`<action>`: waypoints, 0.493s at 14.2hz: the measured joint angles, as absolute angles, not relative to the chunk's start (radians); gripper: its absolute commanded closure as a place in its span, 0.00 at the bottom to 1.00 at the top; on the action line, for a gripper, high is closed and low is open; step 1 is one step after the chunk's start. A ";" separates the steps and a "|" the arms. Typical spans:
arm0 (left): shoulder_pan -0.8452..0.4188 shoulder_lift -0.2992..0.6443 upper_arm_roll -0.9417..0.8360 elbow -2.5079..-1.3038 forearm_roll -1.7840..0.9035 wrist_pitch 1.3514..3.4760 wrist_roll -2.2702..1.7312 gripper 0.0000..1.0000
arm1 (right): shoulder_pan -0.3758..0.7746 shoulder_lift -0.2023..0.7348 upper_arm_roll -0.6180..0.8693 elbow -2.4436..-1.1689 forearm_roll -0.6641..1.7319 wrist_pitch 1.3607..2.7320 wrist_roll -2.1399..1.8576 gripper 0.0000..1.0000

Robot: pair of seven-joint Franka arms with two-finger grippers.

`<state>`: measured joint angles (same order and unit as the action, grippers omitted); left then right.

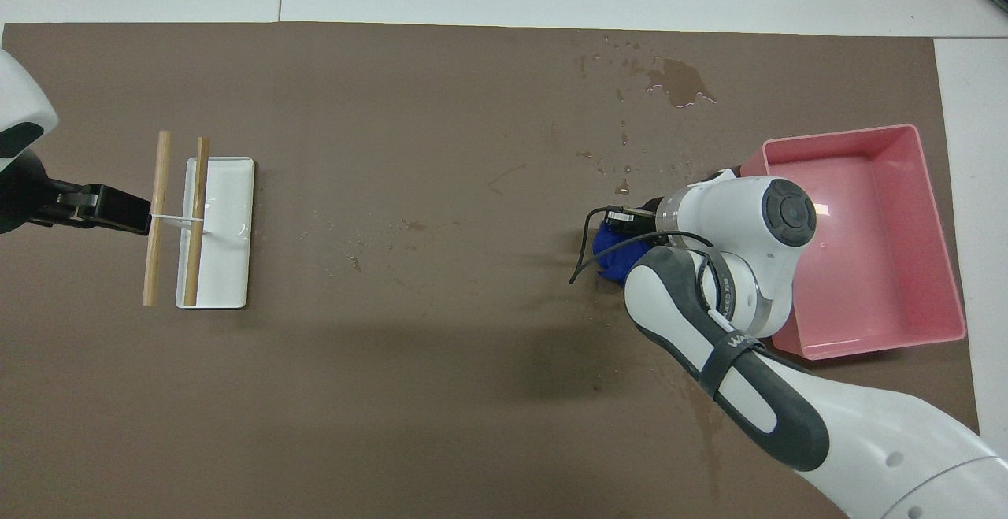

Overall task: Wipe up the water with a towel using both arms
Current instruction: 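Wipe the water spill with the towel in the right gripper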

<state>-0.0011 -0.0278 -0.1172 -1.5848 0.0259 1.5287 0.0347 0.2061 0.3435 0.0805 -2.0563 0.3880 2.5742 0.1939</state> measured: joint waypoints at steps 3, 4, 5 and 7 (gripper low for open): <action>-0.001 -0.028 -0.117 -1.585 0.026 1.528 0.035 0.00 | 0.180 0.448 0.080 -1.904 0.301 2.574 0.192 1.00; -0.001 -0.028 -0.117 -1.585 0.026 1.528 0.035 0.00 | 0.173 0.477 0.080 -1.861 0.279 2.574 0.192 1.00; -0.001 -0.028 -0.117 -1.586 0.026 1.528 0.035 0.00 | 0.168 0.501 0.080 -1.827 0.266 2.574 0.190 1.00; -0.001 -0.028 -0.117 -1.586 0.026 1.528 0.035 0.00 | 0.159 0.546 0.080 -1.760 0.238 2.574 0.189 1.00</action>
<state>-0.0011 -0.0279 -0.1173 -1.5856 0.0259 1.5277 0.0347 0.1589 0.5460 0.0796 -1.7597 0.2385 2.5743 0.1889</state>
